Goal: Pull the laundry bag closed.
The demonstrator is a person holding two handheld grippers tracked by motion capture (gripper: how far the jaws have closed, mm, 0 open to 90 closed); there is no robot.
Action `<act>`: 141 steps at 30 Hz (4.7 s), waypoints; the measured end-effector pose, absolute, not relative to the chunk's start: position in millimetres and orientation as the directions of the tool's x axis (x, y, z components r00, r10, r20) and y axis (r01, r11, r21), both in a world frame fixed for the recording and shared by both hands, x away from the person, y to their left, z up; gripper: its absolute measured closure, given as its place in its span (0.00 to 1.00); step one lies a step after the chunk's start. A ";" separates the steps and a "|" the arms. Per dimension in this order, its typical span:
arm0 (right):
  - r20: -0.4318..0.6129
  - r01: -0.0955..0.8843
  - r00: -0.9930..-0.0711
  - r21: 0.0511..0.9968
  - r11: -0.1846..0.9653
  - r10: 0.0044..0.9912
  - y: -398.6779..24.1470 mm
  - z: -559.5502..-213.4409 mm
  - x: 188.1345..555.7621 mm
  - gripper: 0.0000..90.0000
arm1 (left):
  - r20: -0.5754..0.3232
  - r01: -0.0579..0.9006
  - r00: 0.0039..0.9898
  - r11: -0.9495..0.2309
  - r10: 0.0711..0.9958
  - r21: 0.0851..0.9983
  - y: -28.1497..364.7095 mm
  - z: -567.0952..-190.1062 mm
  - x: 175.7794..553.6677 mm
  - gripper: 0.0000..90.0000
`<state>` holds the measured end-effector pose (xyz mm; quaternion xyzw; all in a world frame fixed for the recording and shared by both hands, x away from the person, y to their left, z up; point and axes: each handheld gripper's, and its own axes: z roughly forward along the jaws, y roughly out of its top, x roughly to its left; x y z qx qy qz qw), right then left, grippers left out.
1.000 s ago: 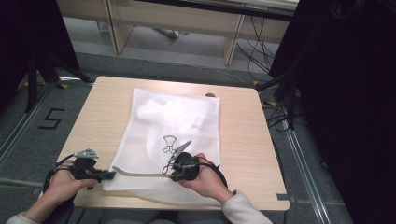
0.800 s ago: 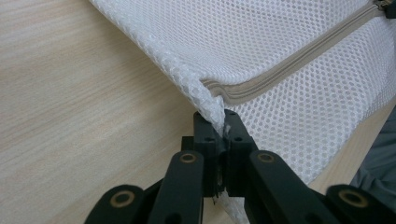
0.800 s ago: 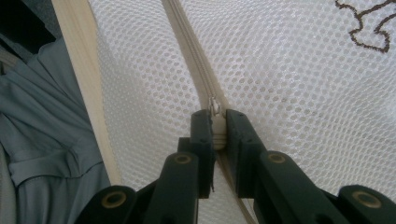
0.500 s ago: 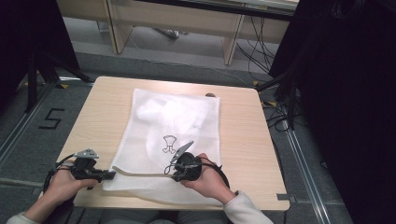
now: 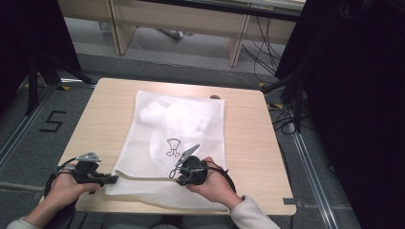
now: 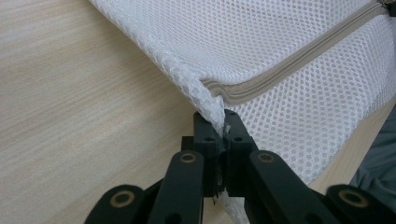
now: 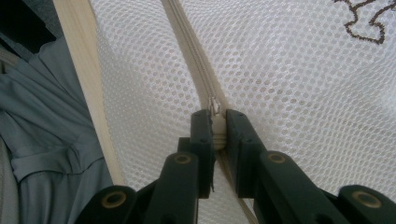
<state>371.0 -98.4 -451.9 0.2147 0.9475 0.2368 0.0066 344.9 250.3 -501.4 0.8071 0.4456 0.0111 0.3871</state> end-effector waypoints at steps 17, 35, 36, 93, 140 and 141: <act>0.092 0.401 -0.909 0.454 0.796 0.406 -99.1 -450.1 370.7 0.91 | -0.330 0.705 0.596 -0.280 0.732 0.652 249.3 -502.5 344.2 0.96; 0.086 0.409 -0.905 0.450 0.794 0.418 -108.2 -449.2 370.2 0.91 | -0.328 0.706 0.596 -0.283 0.733 0.650 249.6 -502.7 344.3 0.96; 0.088 0.413 -0.903 0.449 0.792 0.421 -109.7 -449.3 370.0 0.91 | -0.326 0.705 0.598 -0.286 0.733 0.649 249.6 -502.7 344.4 0.96; 0.081 0.466 -0.871 0.448 0.763 0.484 -153.1 -449.9 364.7 0.91 | -0.323 0.717 0.593 -0.301 0.737 0.629 250.6 -501.2 344.3 0.96; 0.073 0.546 -0.814 0.437 0.715 0.577 -206.9 -454.0 357.5 0.91 | -0.324 0.720 0.583 -0.290 0.745 0.630 252.7 -501.1 344.9 0.96; 0.077 0.552 -0.810 0.432 0.713 0.581 -209.2 -453.5 357.3 0.91 | -0.322 0.720 0.584 -0.292 0.745 0.630 252.8 -501.1 345.0 0.96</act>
